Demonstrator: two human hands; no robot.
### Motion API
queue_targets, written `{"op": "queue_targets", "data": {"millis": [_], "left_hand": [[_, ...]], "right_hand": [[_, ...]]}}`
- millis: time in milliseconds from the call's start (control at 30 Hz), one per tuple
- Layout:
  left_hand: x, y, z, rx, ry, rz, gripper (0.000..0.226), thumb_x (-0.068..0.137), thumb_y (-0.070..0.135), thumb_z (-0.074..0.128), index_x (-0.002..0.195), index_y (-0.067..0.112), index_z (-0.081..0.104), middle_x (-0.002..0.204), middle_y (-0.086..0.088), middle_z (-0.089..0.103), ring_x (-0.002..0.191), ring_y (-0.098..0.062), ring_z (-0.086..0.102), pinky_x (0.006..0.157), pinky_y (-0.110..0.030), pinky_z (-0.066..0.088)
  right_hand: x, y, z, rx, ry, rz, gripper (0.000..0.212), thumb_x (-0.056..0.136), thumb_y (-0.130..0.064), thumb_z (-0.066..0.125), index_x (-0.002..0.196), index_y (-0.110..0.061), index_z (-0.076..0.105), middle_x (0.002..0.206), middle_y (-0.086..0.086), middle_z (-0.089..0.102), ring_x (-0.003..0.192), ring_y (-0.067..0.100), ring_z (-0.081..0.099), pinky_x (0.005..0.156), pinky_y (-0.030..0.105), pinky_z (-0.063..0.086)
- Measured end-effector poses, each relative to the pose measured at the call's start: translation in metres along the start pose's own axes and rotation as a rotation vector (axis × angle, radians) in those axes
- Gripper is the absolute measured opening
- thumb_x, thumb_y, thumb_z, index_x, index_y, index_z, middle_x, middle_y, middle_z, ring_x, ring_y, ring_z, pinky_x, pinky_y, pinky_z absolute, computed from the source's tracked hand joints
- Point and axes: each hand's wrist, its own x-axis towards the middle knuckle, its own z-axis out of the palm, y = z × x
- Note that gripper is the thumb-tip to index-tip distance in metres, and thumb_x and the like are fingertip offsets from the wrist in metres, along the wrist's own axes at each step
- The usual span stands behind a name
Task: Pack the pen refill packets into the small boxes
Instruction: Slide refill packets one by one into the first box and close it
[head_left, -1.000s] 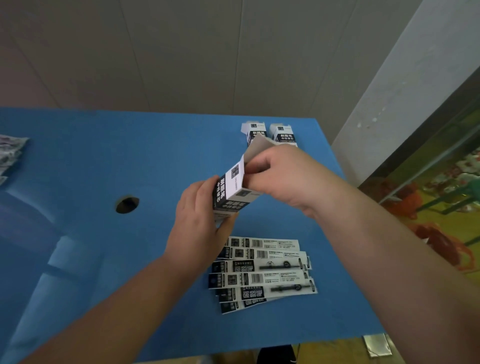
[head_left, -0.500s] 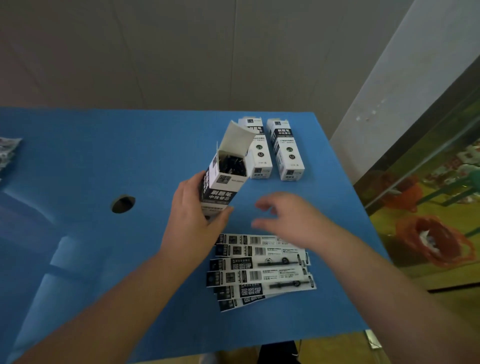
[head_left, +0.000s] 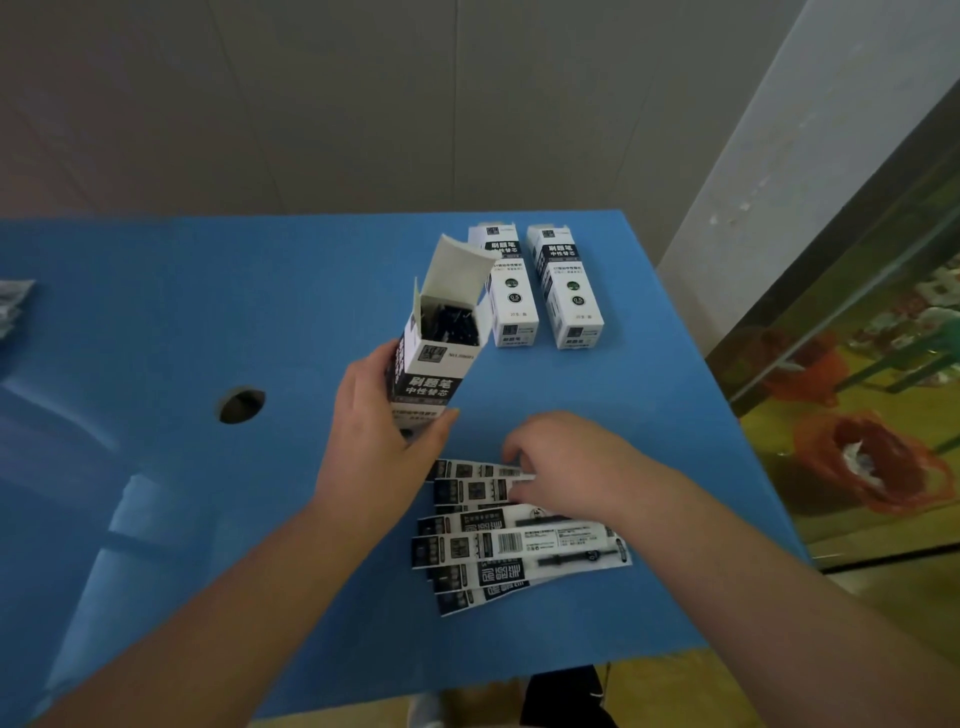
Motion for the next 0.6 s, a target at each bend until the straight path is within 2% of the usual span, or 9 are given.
{"op": "queue_targets", "data": {"millis": [133, 200, 267, 367, 533, 600], "left_hand": [[-0.001, 0.000, 0.000, 0.000, 0.010, 0.001, 0.067, 0.084, 0.025, 0.080, 0.140, 0.026, 0.044, 0.121, 0.014, 0.047, 0.119, -0.013, 0.052, 0.086, -0.011, 0.047], [-0.002, 0.001, 0.000, -0.012, 0.009, 0.000, 0.067, 0.084, 0.024, 0.080, 0.141, 0.025, 0.044, 0.122, 0.012, 0.048, 0.118, -0.014, 0.053, 0.084, -0.008, 0.047], [-0.002, 0.000, 0.000, -0.022, 0.012, 0.005, 0.067, 0.084, 0.024, 0.080, 0.141, 0.024, 0.045, 0.122, 0.011, 0.048, 0.119, -0.015, 0.053, 0.089, -0.016, 0.051], [-0.002, 0.000, -0.002, -0.016, 0.006, 0.014, 0.064, 0.084, 0.026, 0.079, 0.138, 0.025, 0.047, 0.121, 0.010, 0.051, 0.117, -0.017, 0.054, 0.094, -0.039, 0.054], [-0.005, 0.000, -0.003, -0.022, 0.016, 0.016, 0.064, 0.083, 0.025, 0.079, 0.138, 0.025, 0.047, 0.121, 0.011, 0.051, 0.118, -0.016, 0.054, 0.096, -0.043, 0.053], [-0.006, 0.001, -0.004, -0.029, 0.021, 0.005, 0.064, 0.083, 0.025, 0.080, 0.138, 0.026, 0.047, 0.121, 0.014, 0.050, 0.118, -0.016, 0.054, 0.095, -0.043, 0.054]], "right_hand": [[-0.001, -0.003, -0.001, 0.003, -0.004, -0.007, 0.020, 0.090, -0.032, 0.067, 0.107, -0.024, 0.072, 0.105, -0.002, 0.060, 0.101, 0.018, 0.054, 0.086, 0.035, 0.051], [-0.002, -0.007, 0.001, -0.036, 0.010, 0.000, 0.015, 0.087, -0.027, 0.065, 0.098, -0.021, 0.074, 0.099, 0.001, 0.061, 0.095, 0.020, 0.056, 0.081, 0.038, 0.055], [-0.003, -0.010, 0.004, -0.081, 0.029, 0.008, 0.012, 0.084, -0.023, 0.062, 0.090, -0.018, 0.071, 0.092, 0.002, 0.061, 0.086, 0.023, 0.059, 0.074, 0.039, 0.057], [-0.003, -0.009, 0.007, -0.090, 0.051, 0.018, 0.010, 0.084, -0.019, 0.059, 0.090, -0.015, 0.064, 0.087, 0.003, 0.061, 0.081, 0.024, 0.059, 0.070, 0.039, 0.056], [-0.001, -0.010, 0.006, -0.106, -0.016, 0.016, 0.006, 0.082, -0.015, 0.059, 0.086, -0.012, 0.063, 0.086, 0.005, 0.059, 0.080, 0.025, 0.058, 0.065, 0.037, 0.053], [0.000, -0.010, 0.007, -0.105, -0.023, 0.005, 0.008, 0.082, -0.014, 0.061, 0.089, -0.013, 0.064, 0.091, 0.005, 0.057, 0.085, 0.024, 0.056, 0.070, 0.039, 0.055]]}}
